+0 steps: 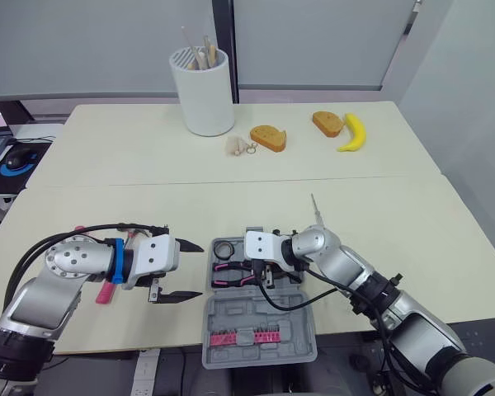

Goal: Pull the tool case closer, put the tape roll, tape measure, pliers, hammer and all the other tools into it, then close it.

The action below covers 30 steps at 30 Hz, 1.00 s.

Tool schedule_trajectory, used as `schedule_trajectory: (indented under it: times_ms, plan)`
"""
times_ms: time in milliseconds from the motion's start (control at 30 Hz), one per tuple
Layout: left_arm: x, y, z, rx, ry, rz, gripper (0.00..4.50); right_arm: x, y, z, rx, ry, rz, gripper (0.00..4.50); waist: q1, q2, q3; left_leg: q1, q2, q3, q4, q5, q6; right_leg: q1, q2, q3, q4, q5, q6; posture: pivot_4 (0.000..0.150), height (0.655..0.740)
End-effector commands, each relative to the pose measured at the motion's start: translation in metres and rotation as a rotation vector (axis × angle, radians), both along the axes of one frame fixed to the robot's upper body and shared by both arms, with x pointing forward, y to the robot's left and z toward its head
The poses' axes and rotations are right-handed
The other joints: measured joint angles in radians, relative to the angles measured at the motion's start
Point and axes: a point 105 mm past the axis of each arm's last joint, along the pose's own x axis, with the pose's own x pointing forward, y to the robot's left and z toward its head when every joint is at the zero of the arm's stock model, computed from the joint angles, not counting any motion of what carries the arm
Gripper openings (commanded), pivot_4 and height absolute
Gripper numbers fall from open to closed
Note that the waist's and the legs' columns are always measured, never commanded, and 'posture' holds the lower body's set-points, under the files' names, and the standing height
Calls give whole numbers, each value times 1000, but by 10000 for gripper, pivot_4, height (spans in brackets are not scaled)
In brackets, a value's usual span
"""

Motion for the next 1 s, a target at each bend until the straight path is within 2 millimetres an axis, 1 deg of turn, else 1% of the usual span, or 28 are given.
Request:
schedule_trajectory:
  times_ms: [33,67,133,200,233,300,333,367,400,433,467,500,533,600,633,667,733,800,867,900,1000]
  plan:
    - [0,4,11,-8,-34,19,45000,-1,-12,-21,-74,16,-17,228,0,0,0,0,0,0,0,0,0,0,0,0,0,0,0,1500,7337]
    - [0,6,10,-11,-30,27,45000,-1,-8,-17,-49,0,-10,228,0,0,0,0,0,0,0,0,0,0,0,0,0,0,0,1500,7337]
    - [-1,10,8,-13,-21,47,45000,1,1,-2,33,-46,1,228,0,0,0,0,0,0,0,0,0,0,0,0,0,0,0,1500,7337]
    - [-2,16,6,-22,-11,80,45000,3,9,22,144,-103,5,228,0,0,0,0,1,0,0,0,0,0,0,0,1,0,0,1500,7337]
    - [-2,19,5,-27,-10,97,45000,4,10,34,196,-128,-3,228,0,0,0,0,1,0,0,0,0,0,0,0,1,0,0,1500,7337]
    - [-1,23,4,-32,-18,123,45000,4,8,50,258,-161,-9,228,0,0,0,0,1,0,0,0,0,-1,0,0,2,0,0,1500,7337]
    - [0,26,3,-41,-13,150,45000,2,4,59,292,-176,-11,228,0,0,0,0,1,0,0,0,0,-1,0,0,2,0,0,1500,7337]
    - [0,29,1,-49,-4,176,45000,-2,-6,68,325,-181,-16,228,0,0,0,0,1,0,0,0,0,-1,0,0,2,0,0,1500,7337]
    - [0,31,-1,-59,4,192,45000,-10,-19,77,362,-194,3,228,0,0,0,0,1,0,0,0,0,-1,-1,0,2,0,0,1500,7337]
    - [-1,33,-3,-75,7,203,45000,-19,-36,80,362,-204,14,228,6,0,0,0,1,0,0,0,0,-1,-1,0,1,0,0,1500,7337]
    - [-3,33,-6,-87,25,204,40989,-27,-51,79,345,-199,22,0,12,0,0,-1,2,-1,-1,0,0,-1,-2,-1,0,0,0,1500,7337]
    - [-5,34,-7,-94,37,204,39163,-33,-60,78,329,-194,27,0,18,0,0,-1,2,-1,-1,0,0,0,-3,0,0,0,0,1500,7337]
    - [-8,35,-9,-85,50,195,35847,-38,-69,76,304,-169,18,0,21,0,0,-1,1,0,-1,0,0,0,-5,-1,-2,0,0,1500,7337]
    - [-12,40,-21,-35,66,185,29077,-48,-97,64,215,-101,-28,0,22,0,0,0,0,2,0,0,0,0,-6,0,-2,0,1,1500,7337]
    - [-15,42,-28,-10,81,181,25222,-51,-109,59,181,-80,-64,0,22,0,0,0,0,2,0,0,0,0,-6,0,-2,0,1,1500,7337]
    - [-16,43,-34,4,92,182,22429,-51,-119,54,156,-73,-100,0,22,0,0,0,0,2,0,0,0,1,-6,0,-2,0,1,1500,7337]
    - [-15,36,-44,-11,108,183,16151,-55,-140,36,68,-62,-151,0,24,0,0,1,0,2,0,0,0,1,-5,0,-2,0,1,1500,7337]
    - [-14,30,-50,-16,112,174,9102,-59,-151,25,14,-49,-167,0,23,0,0,1,-1,3,0,0,0,1,-2,0,-2,0,1,1500,7337]
    - [-14,27,-58,1,112,157,2538,-61,-153,15,-1,-33,-185,0,20,0,0,1,0,3,0,0,0,1,-1,1,-2,0,0,1500,7337]
    - [-13,25,-63,8,111,151,164,-60,-153,9,-4,-24,-196,0,20,0,0,1,1,3,0,0,0,0,0,1,-2,0,0,1500,7337]
    - [-9,22,-71,15,102,147,164,-58,-152,0,-9,-18,-201,0,20,0,0,1,1,3,0,0,0,0,1,2,-1,0,0,1500,7337]
